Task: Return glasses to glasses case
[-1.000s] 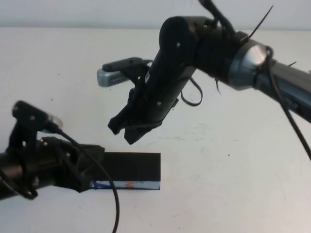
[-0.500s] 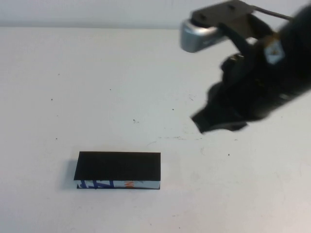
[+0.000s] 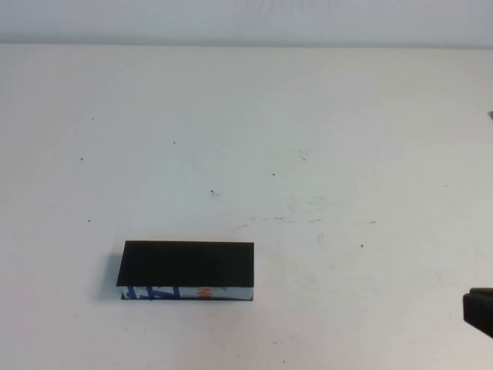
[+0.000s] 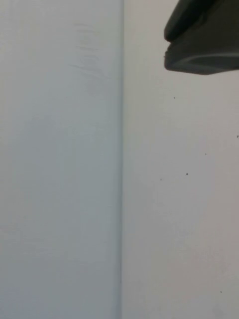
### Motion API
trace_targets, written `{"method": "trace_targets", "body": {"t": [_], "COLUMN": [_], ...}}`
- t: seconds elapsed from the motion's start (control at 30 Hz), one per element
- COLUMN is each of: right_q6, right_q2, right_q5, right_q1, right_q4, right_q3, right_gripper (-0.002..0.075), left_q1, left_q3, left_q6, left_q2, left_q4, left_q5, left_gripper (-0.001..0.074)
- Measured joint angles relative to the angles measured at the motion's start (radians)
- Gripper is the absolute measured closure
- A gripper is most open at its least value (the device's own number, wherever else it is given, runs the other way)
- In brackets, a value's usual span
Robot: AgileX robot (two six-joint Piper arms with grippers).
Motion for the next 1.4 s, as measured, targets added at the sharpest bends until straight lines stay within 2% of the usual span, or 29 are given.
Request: {"method": "trace_targets", "body": {"t": [0.2,0.4,0.77,1.0,1.07,1.3,1.4], "right_q6": [0.005,0.007,0.007,0.011,0.011,0.011,0.011], "right_q2": [-0.216,-0.264,-0.265,-0.276,-0.286,-0.353,-0.432], "right_q5": [-0.311,-0.529,-0.535,-0.545,-0.552,-0.651,-0.664], "right_q1": [0.0,0.0,0.0,-0.013,-0.069,-0.478,-0.597], "right_q4": [0.0,0.035,0.046,-0.087,-0.107,-0.107,-0.094], "right_q3": [0.24,0.391,0.512,0.528,0.537,0.658,0.722], "right_gripper": [0.0737,0.0737,0.0737,0.0737,0.0737,0.0737,0.0737], "left_q1": [0.0,0.0,0.0,0.0,0.0,0.0,0.0], "left_q3": [0.006,0.006,0.006,0.006,0.006,0.006,0.006], "left_q6": [0.002,0.002,0.002,0.002,0.002,0.002,0.002], "left_q2": [0.0,0.0,0.0,0.0,0.0,0.0,0.0], "left_q4": [-0.029,-0.038,-0.046,-0.052,-0.052,-0.052,-0.052], "left_q5": [-0.025,-0.03,-0.032,-0.034,-0.034,-0.038,-0.038], "left_gripper": [0.0735,0.0735,0.0735,0.0735,0.0735,0.0735,0.0735]}}
